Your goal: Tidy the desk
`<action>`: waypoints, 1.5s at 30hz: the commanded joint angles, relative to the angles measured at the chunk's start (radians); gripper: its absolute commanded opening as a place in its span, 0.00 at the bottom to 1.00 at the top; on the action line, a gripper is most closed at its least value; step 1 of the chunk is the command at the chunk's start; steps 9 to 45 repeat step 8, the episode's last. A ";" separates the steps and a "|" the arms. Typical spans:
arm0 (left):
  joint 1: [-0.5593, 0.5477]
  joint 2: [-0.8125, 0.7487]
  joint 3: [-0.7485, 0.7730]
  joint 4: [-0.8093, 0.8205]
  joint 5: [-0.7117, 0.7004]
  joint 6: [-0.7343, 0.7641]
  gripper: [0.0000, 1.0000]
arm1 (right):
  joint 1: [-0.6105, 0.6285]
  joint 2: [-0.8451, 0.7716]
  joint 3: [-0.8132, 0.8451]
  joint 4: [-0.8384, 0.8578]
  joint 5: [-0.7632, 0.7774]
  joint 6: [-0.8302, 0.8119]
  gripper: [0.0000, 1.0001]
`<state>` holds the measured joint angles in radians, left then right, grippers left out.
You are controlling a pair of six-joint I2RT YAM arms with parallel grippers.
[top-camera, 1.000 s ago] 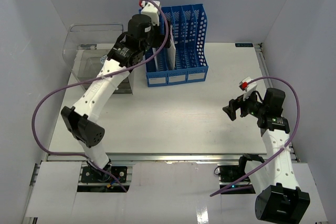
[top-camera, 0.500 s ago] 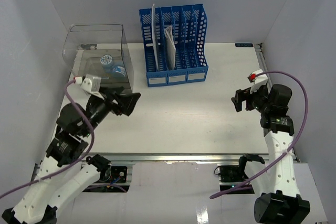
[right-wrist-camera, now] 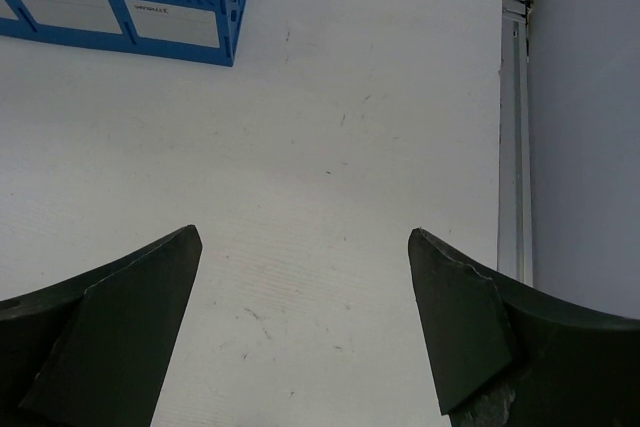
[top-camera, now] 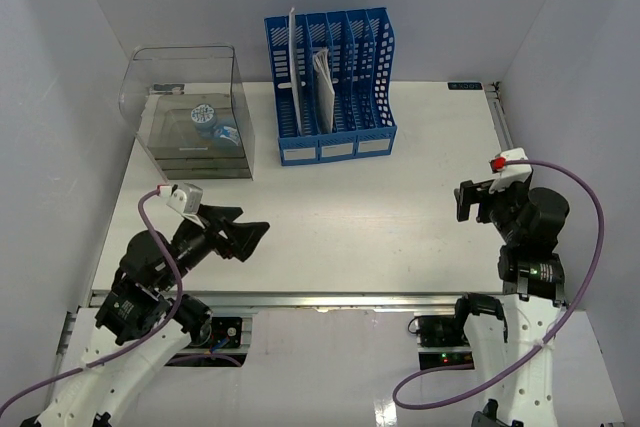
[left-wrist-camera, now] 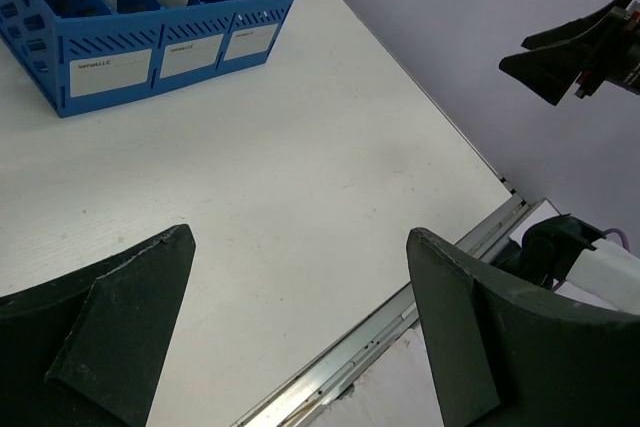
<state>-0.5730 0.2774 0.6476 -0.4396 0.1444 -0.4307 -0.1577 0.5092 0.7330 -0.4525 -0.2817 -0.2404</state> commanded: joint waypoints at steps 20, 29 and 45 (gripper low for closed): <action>0.002 -0.109 -0.061 -0.019 -0.001 -0.014 0.98 | -0.005 -0.027 -0.030 -0.015 0.052 0.007 0.90; 0.002 -0.109 -0.061 -0.019 -0.001 -0.014 0.98 | -0.005 -0.027 -0.030 -0.015 0.052 0.007 0.90; 0.002 -0.109 -0.061 -0.019 -0.001 -0.014 0.98 | -0.005 -0.027 -0.030 -0.015 0.052 0.007 0.90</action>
